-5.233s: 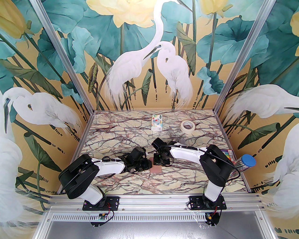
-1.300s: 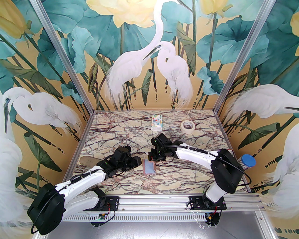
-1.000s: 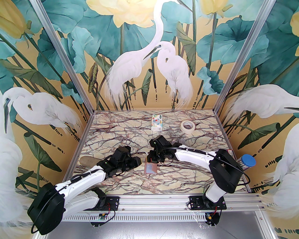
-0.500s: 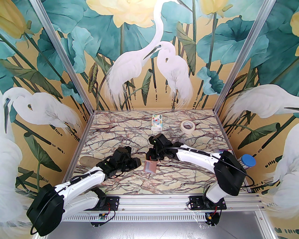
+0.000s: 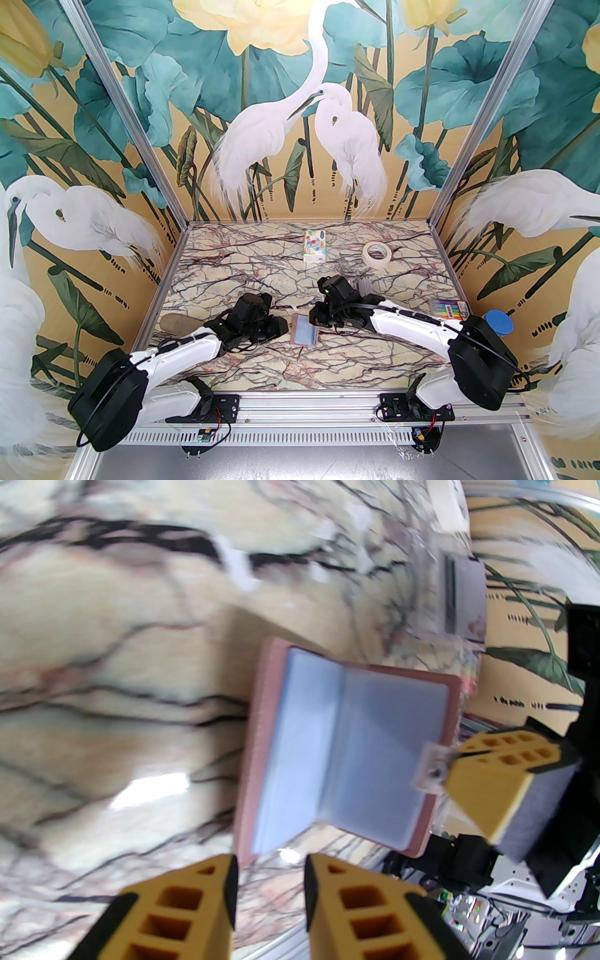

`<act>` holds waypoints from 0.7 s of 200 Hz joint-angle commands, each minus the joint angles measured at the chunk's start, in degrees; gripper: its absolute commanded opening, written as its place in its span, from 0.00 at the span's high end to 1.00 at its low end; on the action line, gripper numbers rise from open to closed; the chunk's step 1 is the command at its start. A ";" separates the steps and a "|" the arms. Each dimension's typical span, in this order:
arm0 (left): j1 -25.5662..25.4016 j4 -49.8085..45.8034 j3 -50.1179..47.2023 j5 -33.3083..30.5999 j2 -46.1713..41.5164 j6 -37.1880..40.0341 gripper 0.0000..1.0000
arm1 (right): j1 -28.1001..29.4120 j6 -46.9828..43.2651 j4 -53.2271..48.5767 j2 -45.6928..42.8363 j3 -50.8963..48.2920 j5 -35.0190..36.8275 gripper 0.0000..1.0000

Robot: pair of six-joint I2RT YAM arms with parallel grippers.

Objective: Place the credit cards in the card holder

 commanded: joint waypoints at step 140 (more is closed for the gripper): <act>-5.18 7.72 7.96 -2.78 23.05 -1.19 0.87 | -2.28 -0.60 0.21 -8.83 -2.61 -3.02 1.00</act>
